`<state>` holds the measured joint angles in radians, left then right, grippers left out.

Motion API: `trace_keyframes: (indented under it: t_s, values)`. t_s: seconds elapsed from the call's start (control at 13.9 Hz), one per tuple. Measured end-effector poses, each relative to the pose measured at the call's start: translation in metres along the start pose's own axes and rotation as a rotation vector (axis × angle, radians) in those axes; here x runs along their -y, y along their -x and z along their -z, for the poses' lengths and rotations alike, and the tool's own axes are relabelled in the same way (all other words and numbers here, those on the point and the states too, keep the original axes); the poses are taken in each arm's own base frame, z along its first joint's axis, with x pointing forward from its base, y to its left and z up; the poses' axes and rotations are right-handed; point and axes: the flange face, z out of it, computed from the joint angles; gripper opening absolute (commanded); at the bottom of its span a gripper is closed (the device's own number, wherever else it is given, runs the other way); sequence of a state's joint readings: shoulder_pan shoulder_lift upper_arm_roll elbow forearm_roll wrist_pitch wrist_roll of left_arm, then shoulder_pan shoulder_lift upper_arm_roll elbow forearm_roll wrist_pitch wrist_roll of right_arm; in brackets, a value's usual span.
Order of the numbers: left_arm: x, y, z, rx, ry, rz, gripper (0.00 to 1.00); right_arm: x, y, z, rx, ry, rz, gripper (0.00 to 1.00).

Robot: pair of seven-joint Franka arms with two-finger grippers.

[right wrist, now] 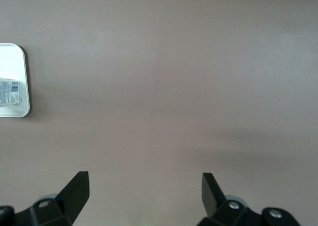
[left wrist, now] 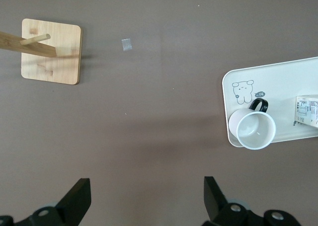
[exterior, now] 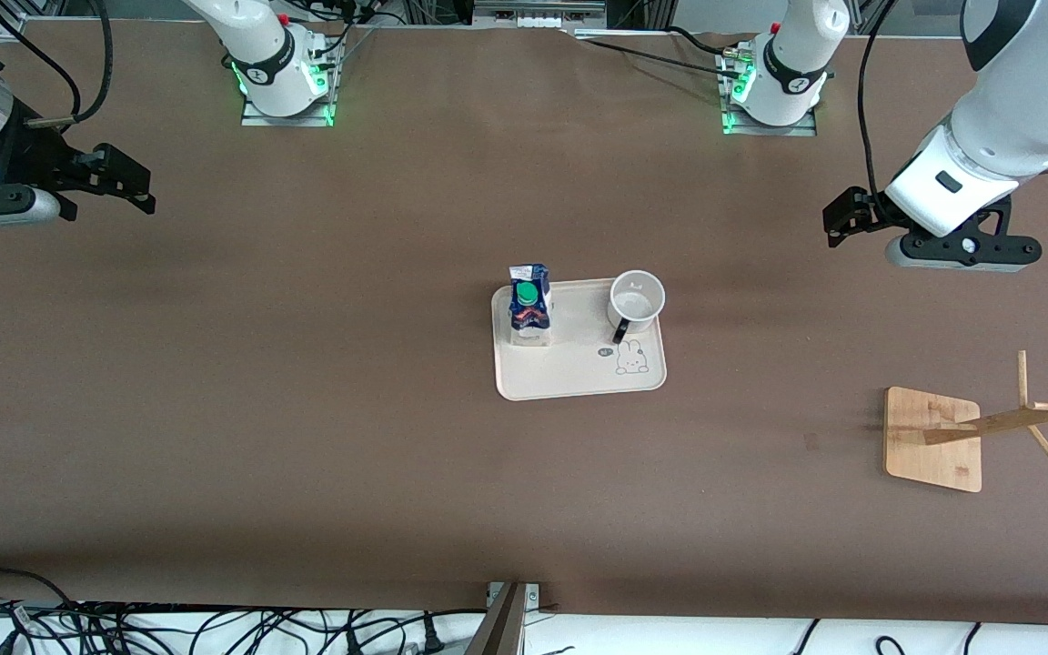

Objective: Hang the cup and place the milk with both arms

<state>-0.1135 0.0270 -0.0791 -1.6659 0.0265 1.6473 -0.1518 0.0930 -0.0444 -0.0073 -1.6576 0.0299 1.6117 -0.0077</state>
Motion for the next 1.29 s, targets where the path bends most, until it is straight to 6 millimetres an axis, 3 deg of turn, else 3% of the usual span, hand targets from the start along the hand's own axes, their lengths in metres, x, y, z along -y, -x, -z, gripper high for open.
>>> trace_keyframes:
  t_s: [0.29, 0.5, 0.65, 0.93, 1.29]
  values:
    - [0.0, 0.0, 0.0, 0.0, 0.0, 0.0, 1.0, 0.004, 0.0, 0.012, -0.019, 0.0, 0.01, 1.0]
    - [0.0, 0.0, 0.0, -0.001, 0.0, 0.0, 1.0, 0.01, -0.002, -0.016, 0.101, 0.0, 0.021, 1.0]
    - [0.0, 0.0, 0.0, -0.001, 0.0, 0.0, 1.0, 0.026, -0.006, -0.031, 0.143, -0.002, 0.049, 1.0]
    - [0.0, 0.0, 0.001, -0.001, 0.0, 0.0, 1.0, 0.103, -0.015, -0.06, 0.163, -0.045, 0.041, 1.0]
    - [0.0, 0.0, 0.001, -0.001, 0.0, 0.0, 1.0, 0.235, -0.034, -0.13, 0.102, -0.039, -0.101, 1.0]
